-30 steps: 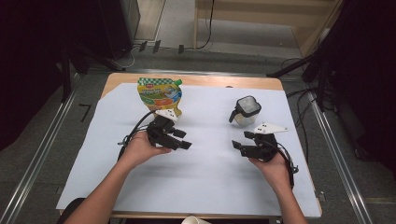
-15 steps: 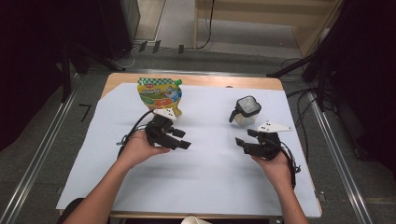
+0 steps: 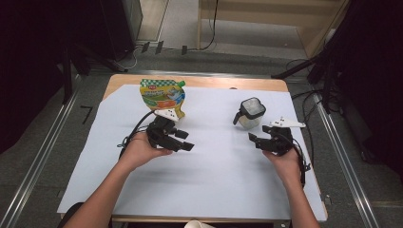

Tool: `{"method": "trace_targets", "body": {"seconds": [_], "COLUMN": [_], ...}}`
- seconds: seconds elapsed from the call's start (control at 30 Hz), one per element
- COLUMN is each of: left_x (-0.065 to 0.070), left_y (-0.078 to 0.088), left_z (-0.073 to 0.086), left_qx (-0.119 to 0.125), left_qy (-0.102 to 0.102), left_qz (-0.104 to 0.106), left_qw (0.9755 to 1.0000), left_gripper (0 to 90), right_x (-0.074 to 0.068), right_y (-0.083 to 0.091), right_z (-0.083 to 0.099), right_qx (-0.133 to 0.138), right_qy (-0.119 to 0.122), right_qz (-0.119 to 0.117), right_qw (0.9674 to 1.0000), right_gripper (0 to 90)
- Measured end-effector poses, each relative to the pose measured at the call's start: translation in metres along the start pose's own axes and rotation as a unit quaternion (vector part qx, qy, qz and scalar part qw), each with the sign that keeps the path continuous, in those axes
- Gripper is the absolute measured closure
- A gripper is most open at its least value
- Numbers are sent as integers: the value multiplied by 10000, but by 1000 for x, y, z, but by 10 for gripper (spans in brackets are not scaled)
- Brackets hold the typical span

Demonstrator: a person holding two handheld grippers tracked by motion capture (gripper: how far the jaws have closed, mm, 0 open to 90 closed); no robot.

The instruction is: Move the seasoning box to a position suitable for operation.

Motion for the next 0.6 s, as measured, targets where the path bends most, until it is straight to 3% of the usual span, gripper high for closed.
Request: {"method": "trace_targets", "body": {"seconds": [0.1,0.3,0.6], "left_x": [1,0,1], "left_y": [1,5,4], "left_z": [1,1,2], "left_qx": [11,95,51], "left_qy": [7,61,3], "left_qz": [24,69,-4], "left_qw": [10000,9999,10000], "left_gripper": [418,419,419], "right_x": [3,8,28], "right_y": [-6,-20,-39], "right_z": [-4,-12,-19], "right_qx": [-22,-84,-116], "right_qy": [-84,-31,-97], "right_qz": [62,135,305], "right_qw": [9999,9999,9994], "right_gripper": [307,272,216]}}
Point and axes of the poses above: each handheld gripper's, and its own axes: y roughly backward along the jaws, z roughly out of its underside, x roughly to its right, the point moved 3 cm from there along -y, roughly forward along the jaws, and after that the axes turned 3 degrees about -y, right-handed, at the moved point
